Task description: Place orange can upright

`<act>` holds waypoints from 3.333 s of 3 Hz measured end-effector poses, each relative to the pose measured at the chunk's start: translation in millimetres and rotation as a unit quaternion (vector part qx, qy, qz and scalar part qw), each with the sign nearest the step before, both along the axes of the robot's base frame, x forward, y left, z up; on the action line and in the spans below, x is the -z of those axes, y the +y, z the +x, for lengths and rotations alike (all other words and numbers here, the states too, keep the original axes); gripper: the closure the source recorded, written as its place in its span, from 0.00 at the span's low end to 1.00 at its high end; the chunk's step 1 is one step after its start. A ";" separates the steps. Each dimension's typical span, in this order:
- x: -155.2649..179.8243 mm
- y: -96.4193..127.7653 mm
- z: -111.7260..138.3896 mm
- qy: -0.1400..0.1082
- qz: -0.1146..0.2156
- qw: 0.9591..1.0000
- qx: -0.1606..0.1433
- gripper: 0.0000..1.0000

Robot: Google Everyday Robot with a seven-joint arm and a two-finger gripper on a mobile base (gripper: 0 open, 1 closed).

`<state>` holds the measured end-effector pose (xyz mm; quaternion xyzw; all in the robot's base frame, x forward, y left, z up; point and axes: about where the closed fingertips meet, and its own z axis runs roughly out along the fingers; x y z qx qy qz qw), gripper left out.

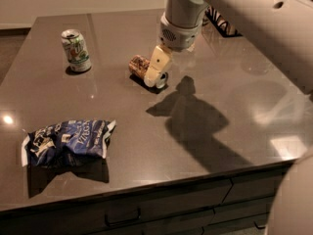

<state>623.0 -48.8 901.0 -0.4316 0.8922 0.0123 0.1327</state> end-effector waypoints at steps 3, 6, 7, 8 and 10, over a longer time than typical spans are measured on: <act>39.7 36.8 39.8 0.038 -0.001 0.999 0.004 0.12; 22.8 40.8 33.5 0.019 -0.014 0.998 -0.060 0.82; -2.2 36.8 24.6 -0.014 -0.053 0.989 -0.140 1.00; -28.0 37.3 22.6 -0.050 -0.140 0.955 -0.256 1.00; -50.5 36.1 22.5 -0.095 -0.278 0.858 -0.420 1.00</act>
Offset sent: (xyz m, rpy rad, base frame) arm 0.0476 0.0436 -0.0453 0.0028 0.0991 -0.0040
